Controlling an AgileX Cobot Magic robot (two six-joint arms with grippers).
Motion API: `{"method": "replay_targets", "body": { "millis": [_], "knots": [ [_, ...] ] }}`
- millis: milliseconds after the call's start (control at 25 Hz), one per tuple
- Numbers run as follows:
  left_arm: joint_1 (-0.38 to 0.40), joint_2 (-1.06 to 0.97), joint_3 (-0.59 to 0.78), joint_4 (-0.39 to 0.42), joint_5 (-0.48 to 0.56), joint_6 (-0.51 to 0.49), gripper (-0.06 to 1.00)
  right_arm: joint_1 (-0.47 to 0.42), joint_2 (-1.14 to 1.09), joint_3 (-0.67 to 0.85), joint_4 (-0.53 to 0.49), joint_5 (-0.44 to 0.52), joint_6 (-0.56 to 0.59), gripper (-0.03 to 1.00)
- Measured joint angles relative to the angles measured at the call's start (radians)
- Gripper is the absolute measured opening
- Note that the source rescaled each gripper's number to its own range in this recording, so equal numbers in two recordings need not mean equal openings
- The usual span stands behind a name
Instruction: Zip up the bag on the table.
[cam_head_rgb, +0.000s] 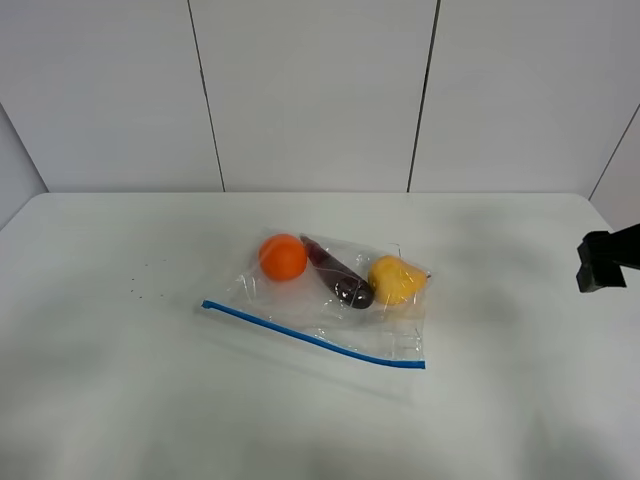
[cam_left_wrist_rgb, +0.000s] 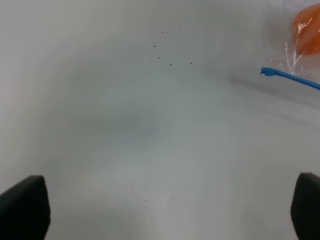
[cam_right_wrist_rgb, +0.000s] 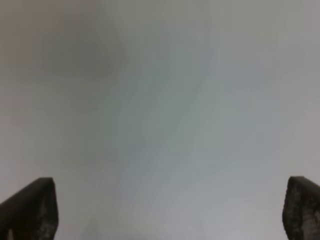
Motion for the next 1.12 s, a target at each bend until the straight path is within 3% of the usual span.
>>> {"method": "replay_targets", "body": {
  "millis": [360,800,1120],
  "knots": [
    [0.0,0.0,0.0,0.0,0.0,0.0,1.0,0.0,-0.314,0.133,0.12,0.052,-0.057,1.0],
    [0.0,0.0,0.0,0.0,0.0,0.0,1.0,0.0,-0.693,0.234,0.132,0.168,-0.08,1.0],
    [0.0,0.0,0.0,0.0,0.0,0.0,1.0,0.0,-0.918,0.237,0.137,0.172,-0.082,1.0]
  ]
}}
